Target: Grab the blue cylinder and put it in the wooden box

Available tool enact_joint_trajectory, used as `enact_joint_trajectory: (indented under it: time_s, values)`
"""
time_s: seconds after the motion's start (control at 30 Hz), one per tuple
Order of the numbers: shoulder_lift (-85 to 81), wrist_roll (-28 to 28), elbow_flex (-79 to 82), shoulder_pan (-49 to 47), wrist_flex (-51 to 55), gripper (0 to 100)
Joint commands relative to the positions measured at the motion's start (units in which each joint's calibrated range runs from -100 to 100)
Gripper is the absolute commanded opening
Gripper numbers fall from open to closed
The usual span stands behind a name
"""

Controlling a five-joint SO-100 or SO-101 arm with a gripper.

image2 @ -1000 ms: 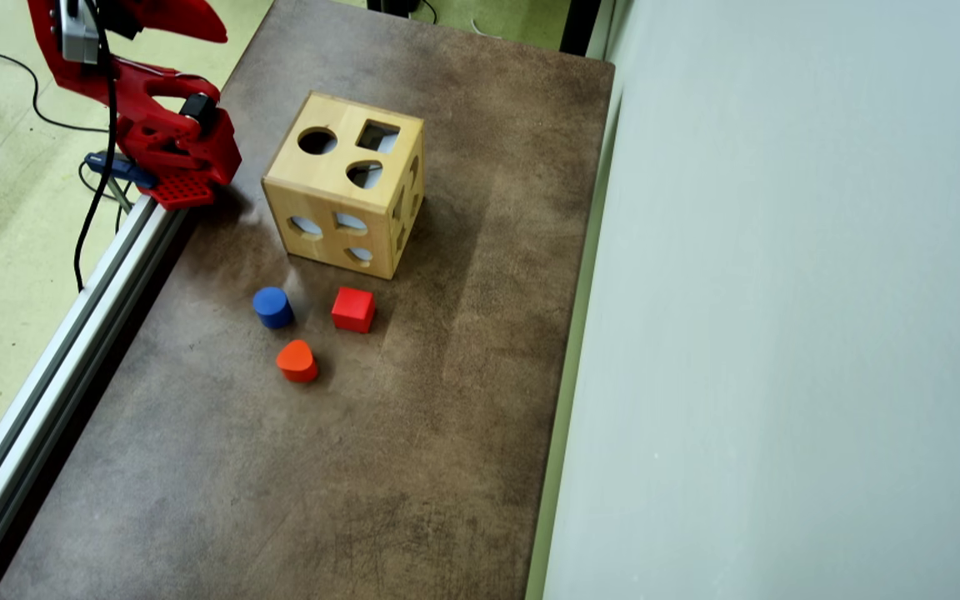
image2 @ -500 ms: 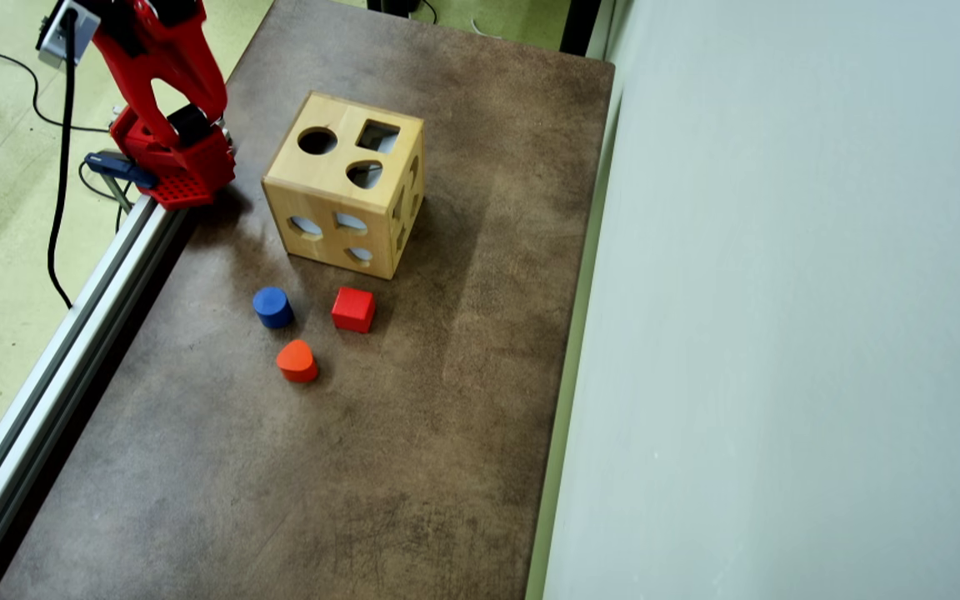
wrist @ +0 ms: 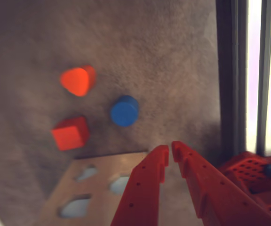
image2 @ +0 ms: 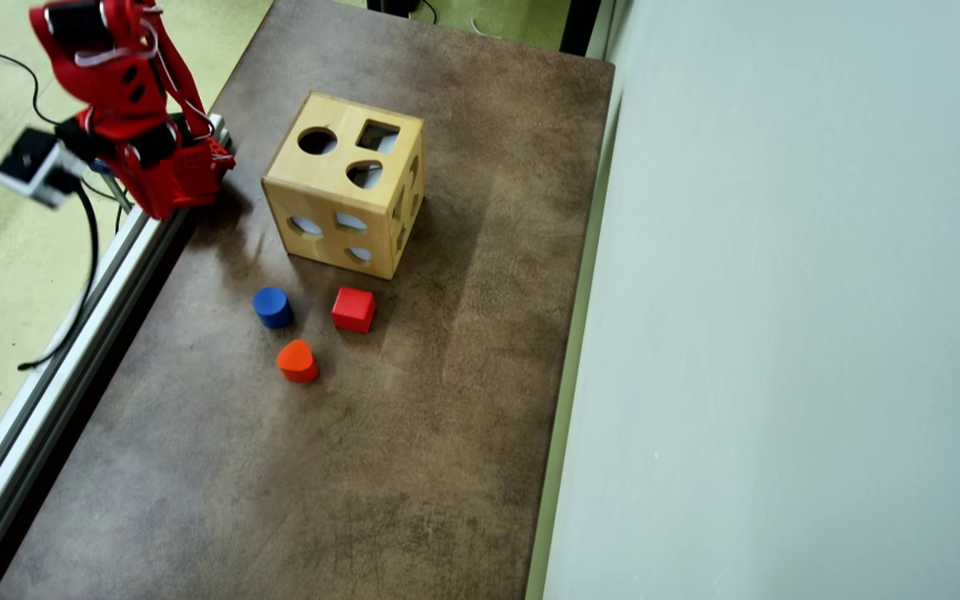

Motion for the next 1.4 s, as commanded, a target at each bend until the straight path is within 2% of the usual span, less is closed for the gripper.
enact_joint_trajectory:
  time_s: [0.0,0.17,0.4,0.57,0.87,1.03,1.23,1.37]
  values:
    - [5.3,2.5,-1.8,0.1,-0.5,3]
    - [10.6,5.2,-1.8,-0.4,-1.4,3]
    - [17.4,5.2,-0.3,-0.5,-12.8,3]
    - [17.9,5.0,9.7,-2.4,-19.3,3]
    - [13.4,4.9,31.0,-4.3,-38.5,3]
    - [5.2,4.8,38.9,-7.6,-40.5,3]
    - [-2.3,-0.1,42.6,-12.2,-40.6,3]
    - [-2.9,-0.3,42.7,-13.1,-40.1,3]
